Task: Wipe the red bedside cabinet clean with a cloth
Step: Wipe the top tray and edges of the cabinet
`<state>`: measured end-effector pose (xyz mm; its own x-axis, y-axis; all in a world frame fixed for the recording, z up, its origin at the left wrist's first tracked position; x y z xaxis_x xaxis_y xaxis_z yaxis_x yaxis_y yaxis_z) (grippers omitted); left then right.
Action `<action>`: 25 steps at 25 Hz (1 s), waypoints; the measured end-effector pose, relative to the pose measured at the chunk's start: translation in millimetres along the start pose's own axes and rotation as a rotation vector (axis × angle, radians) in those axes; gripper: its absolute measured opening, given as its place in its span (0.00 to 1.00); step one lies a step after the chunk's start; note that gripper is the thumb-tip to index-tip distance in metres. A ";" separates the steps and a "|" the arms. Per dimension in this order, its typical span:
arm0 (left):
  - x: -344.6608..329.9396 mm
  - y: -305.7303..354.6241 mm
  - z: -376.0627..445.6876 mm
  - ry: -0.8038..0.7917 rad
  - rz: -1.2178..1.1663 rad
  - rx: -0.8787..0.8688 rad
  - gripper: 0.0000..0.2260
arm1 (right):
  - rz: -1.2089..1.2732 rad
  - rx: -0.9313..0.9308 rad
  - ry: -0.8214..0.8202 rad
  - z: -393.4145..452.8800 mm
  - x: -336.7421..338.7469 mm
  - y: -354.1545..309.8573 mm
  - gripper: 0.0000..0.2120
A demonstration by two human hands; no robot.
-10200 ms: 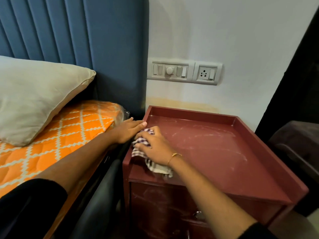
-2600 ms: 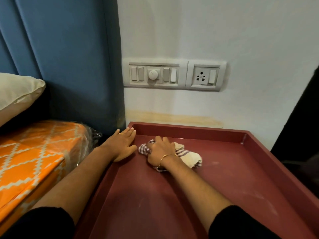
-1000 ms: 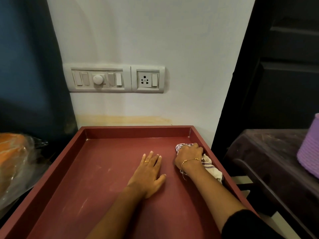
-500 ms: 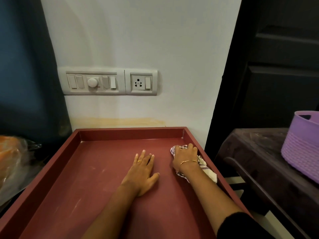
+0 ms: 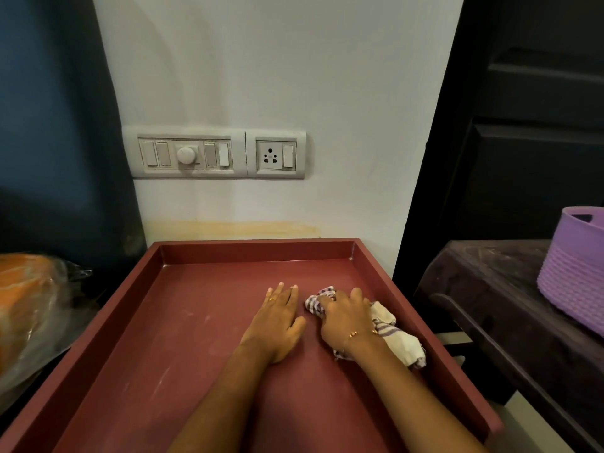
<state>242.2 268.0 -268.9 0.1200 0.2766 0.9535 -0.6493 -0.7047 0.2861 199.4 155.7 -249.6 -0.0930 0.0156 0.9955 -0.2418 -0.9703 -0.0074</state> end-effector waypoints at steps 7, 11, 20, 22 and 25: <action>-0.5 -0.6 -0.6 -0.012 -0.072 -0.013 0.35 | -0.026 -0.154 -0.023 12.2 6.1 8.3 0.18; 2.0 -1.9 -3.0 -0.016 -0.192 0.004 0.35 | 0.015 0.088 0.017 -7.2 -0.8 -29.5 0.17; 3.7 -9.6 -3.2 0.053 -0.364 0.055 0.34 | 0.005 0.015 0.055 8.9 6.4 -47.6 0.15; 7.7 -13.8 -4.0 0.098 -0.438 0.091 0.34 | 0.035 0.142 0.049 -4.3 2.5 -62.2 0.14; 19.5 -27.0 -11.0 0.045 -0.421 0.104 0.29 | 0.018 0.115 0.060 -10.2 3.0 -33.7 0.19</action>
<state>253.8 299.6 -259.1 0.3232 0.5805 0.7474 -0.4715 -0.5860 0.6591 197.4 190.9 -247.4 -0.1553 0.0088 0.9878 -0.1278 -0.9917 -0.0113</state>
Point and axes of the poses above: each hand's wrist, its own z-axis towards the middle knuckle, its own x-axis out of the back of the hand, y = z × x, the point moved 5 cm from there along z, towards the middle knuckle, and after that the axes turned 4 degrees about -y, right-handed, at the moved point
